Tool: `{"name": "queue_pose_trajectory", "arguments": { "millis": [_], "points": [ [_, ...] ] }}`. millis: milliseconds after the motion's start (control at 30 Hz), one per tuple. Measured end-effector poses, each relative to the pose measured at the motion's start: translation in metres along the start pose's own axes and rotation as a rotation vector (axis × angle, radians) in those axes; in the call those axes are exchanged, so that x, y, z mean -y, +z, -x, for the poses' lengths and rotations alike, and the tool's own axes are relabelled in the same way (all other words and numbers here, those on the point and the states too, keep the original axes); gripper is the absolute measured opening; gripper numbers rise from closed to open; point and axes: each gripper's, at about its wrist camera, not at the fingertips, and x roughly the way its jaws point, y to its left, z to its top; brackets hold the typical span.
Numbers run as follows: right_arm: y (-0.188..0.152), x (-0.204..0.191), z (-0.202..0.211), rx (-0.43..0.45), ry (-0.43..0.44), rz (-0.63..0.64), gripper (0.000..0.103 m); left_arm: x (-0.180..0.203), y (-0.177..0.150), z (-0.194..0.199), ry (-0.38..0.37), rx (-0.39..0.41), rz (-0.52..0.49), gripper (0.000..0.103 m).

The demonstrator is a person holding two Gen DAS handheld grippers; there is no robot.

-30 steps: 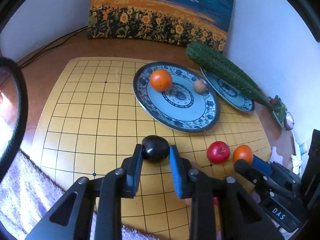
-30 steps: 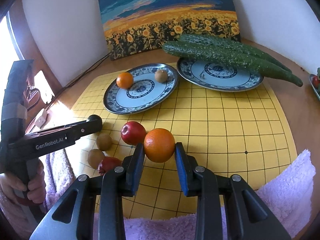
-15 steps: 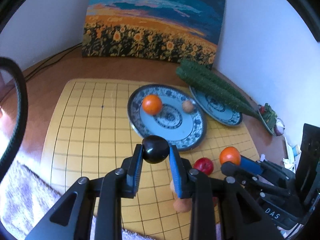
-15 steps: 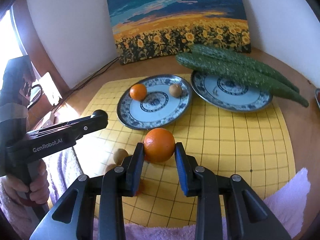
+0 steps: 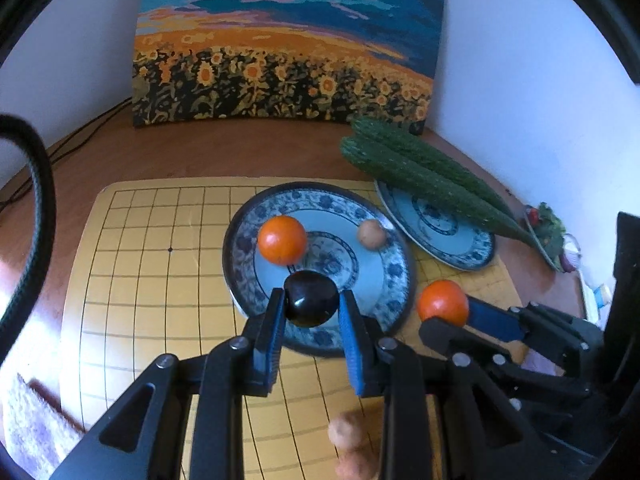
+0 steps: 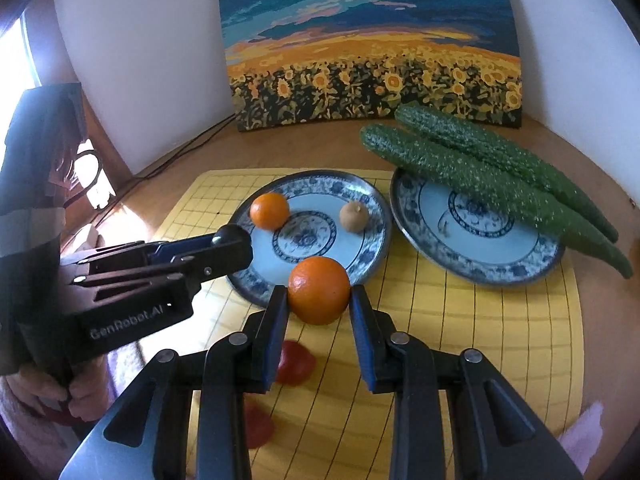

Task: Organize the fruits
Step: 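Carry the plum and orange onto the same plate and open both tools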

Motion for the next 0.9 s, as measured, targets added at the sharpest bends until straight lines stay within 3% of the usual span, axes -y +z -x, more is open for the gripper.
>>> {"name": "queue_pose_trajectory", "arguments": {
  "millis": [200,400,600,900],
  "points": [
    [0.011,0.009,-0.015,0.007,-0.005,-0.013,0.032,-0.001,0.004,-0.018,0.045,-0.004,-0.010,0.028],
    [0.016,0.009,-0.031,0.011,0.003,-0.012,0.032,-0.001,0.005,-0.024,0.048,0.014,-0.018,0.028],
    [0.017,0.005,-0.038,0.020,-0.023,0.023,0.032,0.001,0.004,-0.033,0.056,-0.011,-0.031,0.028],
    [0.018,0.010,-0.039,0.025,0.009,0.001,0.032,0.003,0.006,-0.033,0.068,-0.025,-0.031,0.031]
  ]
}}
